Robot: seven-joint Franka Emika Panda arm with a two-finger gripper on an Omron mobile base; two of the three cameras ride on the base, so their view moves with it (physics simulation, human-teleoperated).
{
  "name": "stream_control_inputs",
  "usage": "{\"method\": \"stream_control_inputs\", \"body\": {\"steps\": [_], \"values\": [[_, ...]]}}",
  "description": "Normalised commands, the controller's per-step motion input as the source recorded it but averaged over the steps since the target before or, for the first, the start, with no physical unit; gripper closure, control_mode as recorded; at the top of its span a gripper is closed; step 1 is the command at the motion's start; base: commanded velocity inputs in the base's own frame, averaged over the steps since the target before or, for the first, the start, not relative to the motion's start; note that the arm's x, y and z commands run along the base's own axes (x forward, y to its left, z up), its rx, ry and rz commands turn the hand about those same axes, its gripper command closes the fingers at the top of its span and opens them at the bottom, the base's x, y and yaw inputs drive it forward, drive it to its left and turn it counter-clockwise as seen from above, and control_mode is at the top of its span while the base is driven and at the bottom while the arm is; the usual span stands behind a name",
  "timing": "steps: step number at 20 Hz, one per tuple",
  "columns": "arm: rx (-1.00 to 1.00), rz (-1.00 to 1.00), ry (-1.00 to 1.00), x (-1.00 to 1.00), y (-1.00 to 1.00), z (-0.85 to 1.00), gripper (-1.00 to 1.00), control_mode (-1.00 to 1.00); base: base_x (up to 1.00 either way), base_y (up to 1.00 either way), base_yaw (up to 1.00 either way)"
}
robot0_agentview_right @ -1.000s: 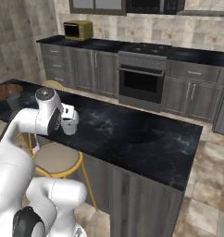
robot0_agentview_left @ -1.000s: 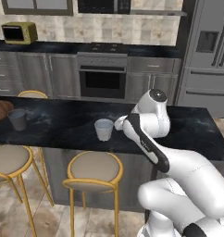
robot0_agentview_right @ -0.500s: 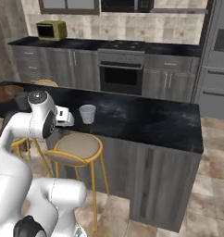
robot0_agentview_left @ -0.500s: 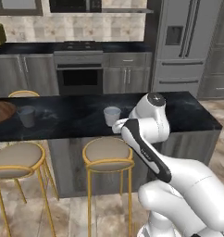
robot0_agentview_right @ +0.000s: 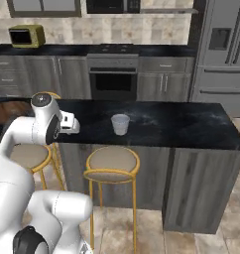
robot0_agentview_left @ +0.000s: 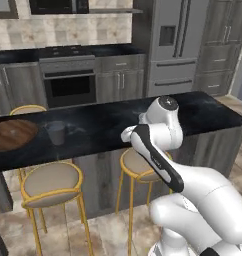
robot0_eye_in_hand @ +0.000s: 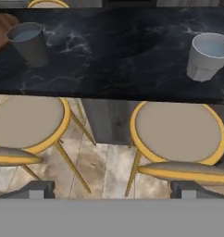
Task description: There are four ice cubes in the ice bowl. Place two ice cubes in each glass of water.
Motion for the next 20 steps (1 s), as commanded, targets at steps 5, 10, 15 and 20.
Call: {"method": "stream_control_inputs", "body": {"steps": [5, 10, 15, 20], "values": [[0.00, 0.00, 0.00, 0.00, 0.00, 0.00, -1.00, 1.00, -0.23, 1.00, -0.39], [0.00, 0.00, 0.00, 0.00, 0.00, 0.00, -1.00, 1.00, -0.43, 1.00, -0.38], [0.00, 0.00, 0.00, 0.00, 0.00, 0.00, -1.00, 1.00, -0.52, 1.00, -0.38], [0.00, 0.00, 0.00, 0.00, 0.00, 0.00, -1.00, 1.00, -0.28, 1.00, -0.39]]}}
